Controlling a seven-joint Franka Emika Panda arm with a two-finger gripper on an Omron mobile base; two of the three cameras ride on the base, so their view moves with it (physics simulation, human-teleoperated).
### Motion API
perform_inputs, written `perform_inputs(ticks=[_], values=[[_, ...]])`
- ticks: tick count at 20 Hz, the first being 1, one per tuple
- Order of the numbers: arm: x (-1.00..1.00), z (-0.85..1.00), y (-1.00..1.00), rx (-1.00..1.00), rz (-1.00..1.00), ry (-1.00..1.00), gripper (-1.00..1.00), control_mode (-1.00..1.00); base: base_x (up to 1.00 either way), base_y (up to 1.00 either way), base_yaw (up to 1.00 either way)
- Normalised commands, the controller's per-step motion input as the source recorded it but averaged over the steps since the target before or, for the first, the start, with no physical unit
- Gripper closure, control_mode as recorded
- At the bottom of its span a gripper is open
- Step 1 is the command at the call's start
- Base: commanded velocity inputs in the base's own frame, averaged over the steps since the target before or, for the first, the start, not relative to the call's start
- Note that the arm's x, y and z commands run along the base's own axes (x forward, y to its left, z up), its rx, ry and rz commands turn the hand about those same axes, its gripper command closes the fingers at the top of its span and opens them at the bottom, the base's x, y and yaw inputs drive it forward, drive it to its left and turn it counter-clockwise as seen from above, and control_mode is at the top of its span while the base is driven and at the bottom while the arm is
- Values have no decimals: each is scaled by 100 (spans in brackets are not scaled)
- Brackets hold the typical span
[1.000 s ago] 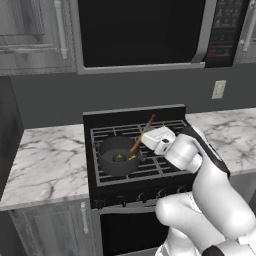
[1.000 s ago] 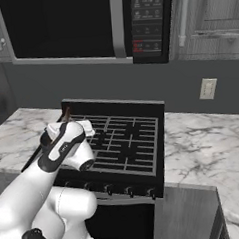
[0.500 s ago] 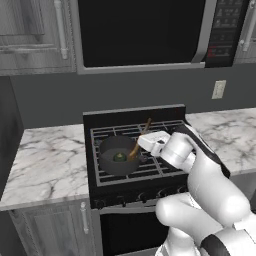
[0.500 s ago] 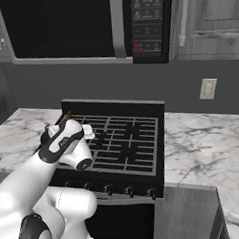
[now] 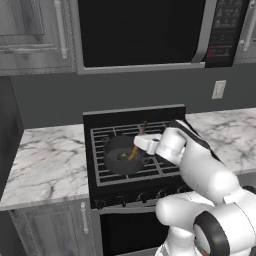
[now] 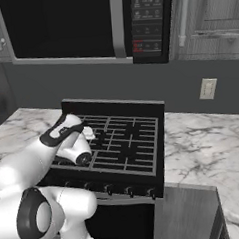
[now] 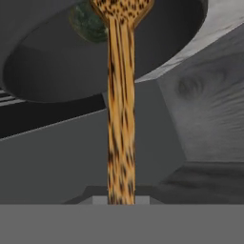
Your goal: Put the squash and lemon wedge in the pot. Retrieve the spatula and lightly stir the vegetables in the pot.
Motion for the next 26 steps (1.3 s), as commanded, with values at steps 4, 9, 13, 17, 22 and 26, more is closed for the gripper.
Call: perform_inputs(ticks=[4, 9, 13, 17, 22, 26], values=[[23, -2, 20, 0, 0, 0, 100, -100, 0, 0, 0], [28, -1, 18, 0, 0, 0, 100, -100, 0, 0, 0], [25, -2, 16, 0, 0, -8, 100, -100, 0, 0, 0], [17, 0, 13, 0, 0, -18, 100, -100, 0, 0, 0], [15, 0, 8, 0, 0, -23, 100, -100, 0, 0, 0], [6, -1, 0, 0, 0, -14, 100, -100, 0, 0, 0]])
